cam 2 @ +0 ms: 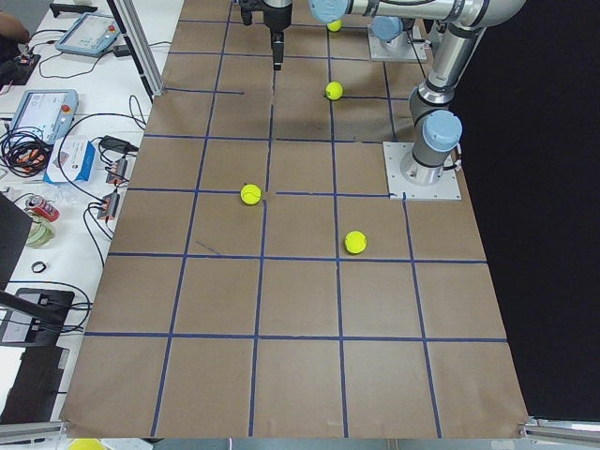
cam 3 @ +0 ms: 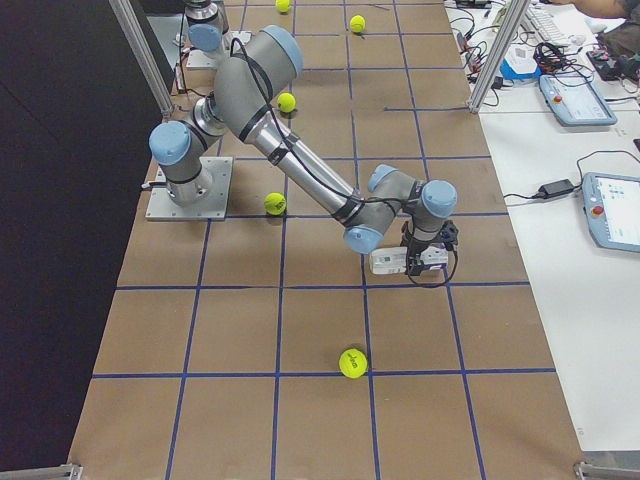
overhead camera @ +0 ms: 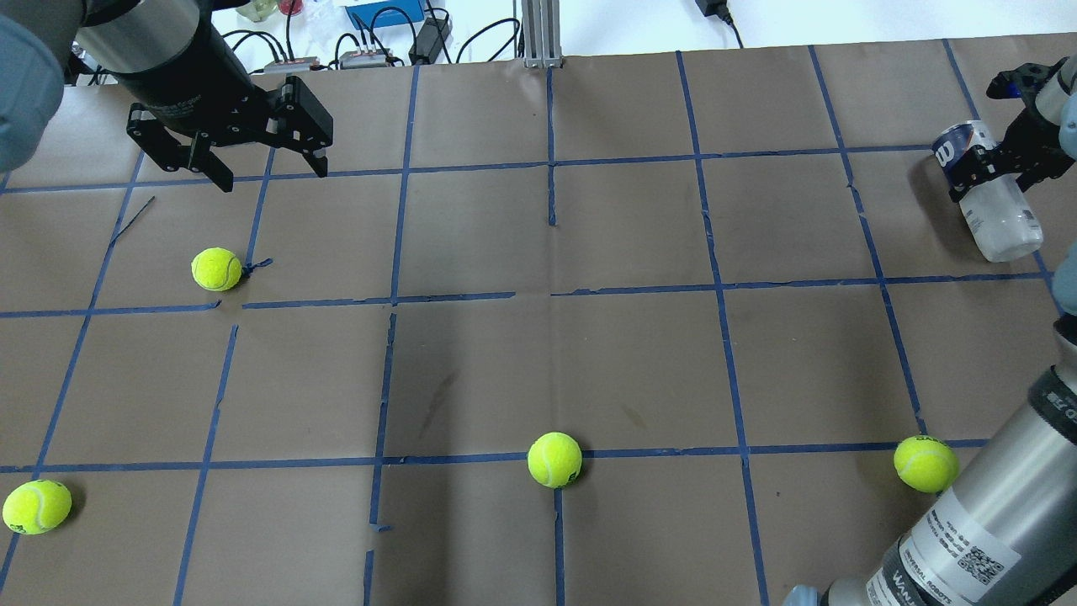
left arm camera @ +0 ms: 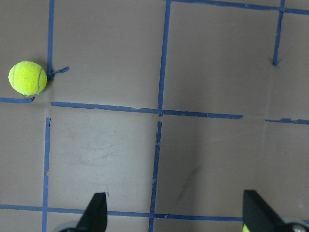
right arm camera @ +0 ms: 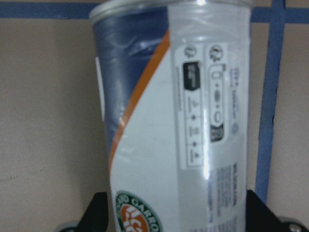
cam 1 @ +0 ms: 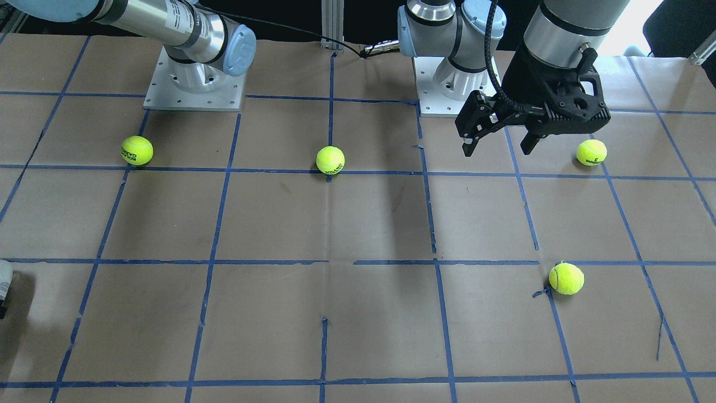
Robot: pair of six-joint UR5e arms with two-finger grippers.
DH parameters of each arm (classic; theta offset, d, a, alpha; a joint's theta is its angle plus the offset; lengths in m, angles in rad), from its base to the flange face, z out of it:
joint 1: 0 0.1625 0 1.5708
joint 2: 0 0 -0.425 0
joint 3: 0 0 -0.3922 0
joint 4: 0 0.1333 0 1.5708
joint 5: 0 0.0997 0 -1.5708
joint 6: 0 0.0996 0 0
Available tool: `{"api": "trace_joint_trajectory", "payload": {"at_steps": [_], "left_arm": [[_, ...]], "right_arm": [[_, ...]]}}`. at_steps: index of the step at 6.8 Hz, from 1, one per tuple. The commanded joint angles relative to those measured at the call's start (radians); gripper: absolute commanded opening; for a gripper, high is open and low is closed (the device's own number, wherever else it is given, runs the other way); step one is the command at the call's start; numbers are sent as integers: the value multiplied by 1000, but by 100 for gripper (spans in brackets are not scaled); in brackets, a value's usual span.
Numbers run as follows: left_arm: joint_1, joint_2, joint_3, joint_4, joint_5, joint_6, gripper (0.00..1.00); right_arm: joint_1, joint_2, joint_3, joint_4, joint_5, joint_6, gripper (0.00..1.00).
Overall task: Lift up tennis ball bucket
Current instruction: 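Lower the right gripper and close it around the can's middle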
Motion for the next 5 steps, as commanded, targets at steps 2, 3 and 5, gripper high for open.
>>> {"api": "trace_joint_trajectory", "payload": {"at_steps": [2, 3, 5], "left_arm": [[0, 0, 0, 0, 0, 0, 100], [0, 0, 0, 0, 0, 0, 100], [0, 0, 0, 0, 0, 0, 100]], "right_arm": [[6, -58, 15, 25, 4, -12, 56], [33, -113, 59, 29, 4, -18, 55], [221, -228, 90, 103, 42, -33, 55]]}}
